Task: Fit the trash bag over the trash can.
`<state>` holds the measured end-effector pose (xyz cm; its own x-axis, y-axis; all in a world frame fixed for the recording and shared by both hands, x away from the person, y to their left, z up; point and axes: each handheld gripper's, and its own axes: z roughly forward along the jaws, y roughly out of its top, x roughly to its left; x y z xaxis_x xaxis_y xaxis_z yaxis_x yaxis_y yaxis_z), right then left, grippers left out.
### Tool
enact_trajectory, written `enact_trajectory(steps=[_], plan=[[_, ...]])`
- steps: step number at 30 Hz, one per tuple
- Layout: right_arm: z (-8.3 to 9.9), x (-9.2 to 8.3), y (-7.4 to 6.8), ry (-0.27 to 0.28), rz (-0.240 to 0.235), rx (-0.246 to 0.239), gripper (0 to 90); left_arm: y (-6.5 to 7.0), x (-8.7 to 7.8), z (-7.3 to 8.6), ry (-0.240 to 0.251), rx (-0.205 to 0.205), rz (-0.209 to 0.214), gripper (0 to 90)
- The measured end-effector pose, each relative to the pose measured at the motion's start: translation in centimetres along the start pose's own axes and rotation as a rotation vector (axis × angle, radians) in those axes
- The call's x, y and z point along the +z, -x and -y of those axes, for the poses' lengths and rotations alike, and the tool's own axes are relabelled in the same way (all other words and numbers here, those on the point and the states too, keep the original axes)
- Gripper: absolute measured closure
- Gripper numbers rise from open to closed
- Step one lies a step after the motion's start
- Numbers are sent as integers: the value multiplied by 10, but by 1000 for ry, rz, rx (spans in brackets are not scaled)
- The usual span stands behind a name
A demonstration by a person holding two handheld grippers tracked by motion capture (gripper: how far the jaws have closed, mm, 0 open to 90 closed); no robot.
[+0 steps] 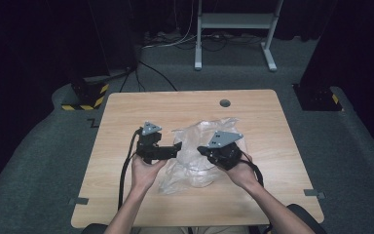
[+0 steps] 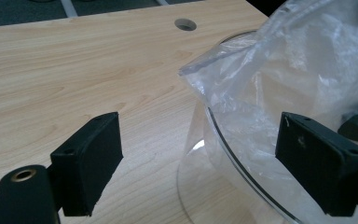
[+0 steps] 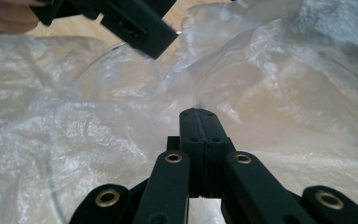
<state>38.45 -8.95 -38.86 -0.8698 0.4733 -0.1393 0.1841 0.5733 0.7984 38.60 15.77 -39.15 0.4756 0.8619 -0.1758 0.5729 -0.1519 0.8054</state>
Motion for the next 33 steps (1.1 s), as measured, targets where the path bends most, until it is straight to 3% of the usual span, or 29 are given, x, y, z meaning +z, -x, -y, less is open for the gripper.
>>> enact_trajectory(steps=[5,9,16,21,27,30,33], plan=[[-2,3,-3,-10,-11,-23,881,4,0,-1,13,0,11,146],[-1,3,-4,1,-24,-6,817,8,3,-3,0,14,15,149],[2,-8,-3,69,-59,45,563,8,11,-7,-3,11,11,148],[4,-24,2,114,-65,96,479,7,21,-9,-35,6,-14,149],[14,-46,13,158,22,159,455,5,29,-14,-42,-3,-28,154],[25,-59,24,174,94,228,448,5,34,-15,-51,0,-27,156],[36,-70,35,203,136,312,442,4,36,-16,-51,-7,-15,161]])
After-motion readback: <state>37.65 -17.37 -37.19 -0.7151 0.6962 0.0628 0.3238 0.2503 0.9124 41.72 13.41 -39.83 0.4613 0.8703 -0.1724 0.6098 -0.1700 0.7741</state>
